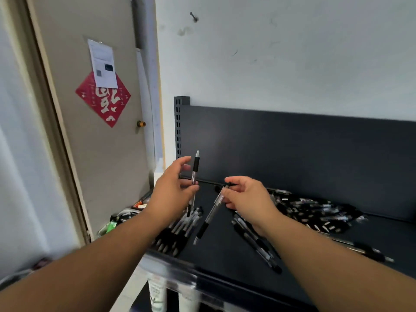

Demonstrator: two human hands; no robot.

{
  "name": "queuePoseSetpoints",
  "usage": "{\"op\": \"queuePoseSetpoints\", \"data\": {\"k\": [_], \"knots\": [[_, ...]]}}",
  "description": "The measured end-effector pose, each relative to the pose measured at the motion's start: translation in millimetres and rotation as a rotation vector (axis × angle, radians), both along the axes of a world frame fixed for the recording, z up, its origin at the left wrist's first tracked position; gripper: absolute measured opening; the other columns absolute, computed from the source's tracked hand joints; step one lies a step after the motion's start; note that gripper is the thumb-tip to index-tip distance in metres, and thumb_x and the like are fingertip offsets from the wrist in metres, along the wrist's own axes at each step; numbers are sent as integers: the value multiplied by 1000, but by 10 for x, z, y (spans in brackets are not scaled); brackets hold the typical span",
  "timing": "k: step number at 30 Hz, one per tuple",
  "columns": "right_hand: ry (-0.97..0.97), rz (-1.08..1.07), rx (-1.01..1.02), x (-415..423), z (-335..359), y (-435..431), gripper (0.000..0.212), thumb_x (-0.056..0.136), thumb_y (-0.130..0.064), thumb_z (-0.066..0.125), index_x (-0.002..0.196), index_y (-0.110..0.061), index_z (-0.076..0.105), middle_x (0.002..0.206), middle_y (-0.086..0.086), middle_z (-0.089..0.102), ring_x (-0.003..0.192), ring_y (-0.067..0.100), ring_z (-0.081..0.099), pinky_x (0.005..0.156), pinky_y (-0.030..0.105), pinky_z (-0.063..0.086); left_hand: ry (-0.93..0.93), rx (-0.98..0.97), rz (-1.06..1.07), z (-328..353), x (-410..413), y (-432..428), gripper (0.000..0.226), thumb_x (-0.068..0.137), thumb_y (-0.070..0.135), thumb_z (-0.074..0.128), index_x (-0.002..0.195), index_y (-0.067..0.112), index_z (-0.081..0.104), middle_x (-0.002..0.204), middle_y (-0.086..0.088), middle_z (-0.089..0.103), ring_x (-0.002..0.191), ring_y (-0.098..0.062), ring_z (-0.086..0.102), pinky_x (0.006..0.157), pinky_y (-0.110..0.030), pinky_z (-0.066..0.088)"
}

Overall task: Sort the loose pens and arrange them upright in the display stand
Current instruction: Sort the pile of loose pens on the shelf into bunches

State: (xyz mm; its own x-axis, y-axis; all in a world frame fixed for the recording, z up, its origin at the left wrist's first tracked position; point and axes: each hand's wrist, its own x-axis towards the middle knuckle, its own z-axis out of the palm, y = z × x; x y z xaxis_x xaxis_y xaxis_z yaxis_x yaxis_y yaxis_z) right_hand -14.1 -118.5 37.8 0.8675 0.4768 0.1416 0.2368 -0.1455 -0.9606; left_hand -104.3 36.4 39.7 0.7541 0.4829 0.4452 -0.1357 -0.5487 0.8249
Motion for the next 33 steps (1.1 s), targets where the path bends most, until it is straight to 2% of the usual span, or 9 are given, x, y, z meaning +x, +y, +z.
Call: {"op": "queuePoseSetpoints", "data": {"k": [3,7,10,13,16,20,24,27,33], "knots": [[110,74,-91,-47,-89,162,28,89,-7,64,116,-9,61,86,7,67,67,13,65,61,22,55,50,57,66,-35,-59,173,40,82,6,72,112,30,59,89,13,62,83,-4,64,90,-27,52],[191,72,-171,-21,-208,310,27,90,-6,62,117,-8,59,93,9,67,64,12,63,57,23,54,58,350,33,-120,-115,303,23,79,12,77,85,34,72,87,11,61,82,-7,61,82,-23,50],[203,44,-205,10,-255,367,29,90,-5,61,118,-9,57,87,5,65,63,12,63,58,24,53,57,668,-65,-208,-135,375,14,83,26,69,93,33,75,83,7,63,72,-10,63,70,-24,53],[133,39,-295,36,-315,413,35,89,-8,62,123,-11,56,87,3,65,70,14,65,64,26,57,159,813,-151,-307,-143,441,26,87,39,51,97,33,75,81,9,67,69,-9,65,62,-22,54],[-4,41,-432,28,-337,440,40,85,-17,67,124,-16,60,101,2,68,92,19,68,86,36,57,313,865,-203,-355,-106,489,36,82,16,56,108,34,72,95,7,70,84,-10,67,74,-18,48],[-66,74,-501,-17,-327,448,41,85,-18,68,125,-20,61,107,-2,65,99,17,64,94,29,51,481,841,-166,-366,-81,488,47,91,4,48,117,38,67,120,12,64,109,-7,60,90,-17,42],[-170,113,-591,-72,-325,430,50,77,-25,77,125,-24,61,110,-6,63,99,11,61,87,20,47,488,719,-150,-390,-84,498,35,90,13,52,109,35,71,116,14,63,106,-3,58,95,-15,41],[-257,140,-676,-122,-330,419,64,71,-32,83,130,-25,58,120,-5,62,108,10,58,85,16,41,498,615,-87,-445,-91,501,27,87,35,62,114,38,66,118,17,49,106,-1,52,94,-15,38],[-340,149,-722,-187,-325,462,74,68,-37,84,134,-23,54,132,-3,57,121,14,52,101,24,42,562,529,-28,-465,-70,475,40,85,44,65,124,33,60,127,6,49,110,-9,54,95,-19,38]]}}
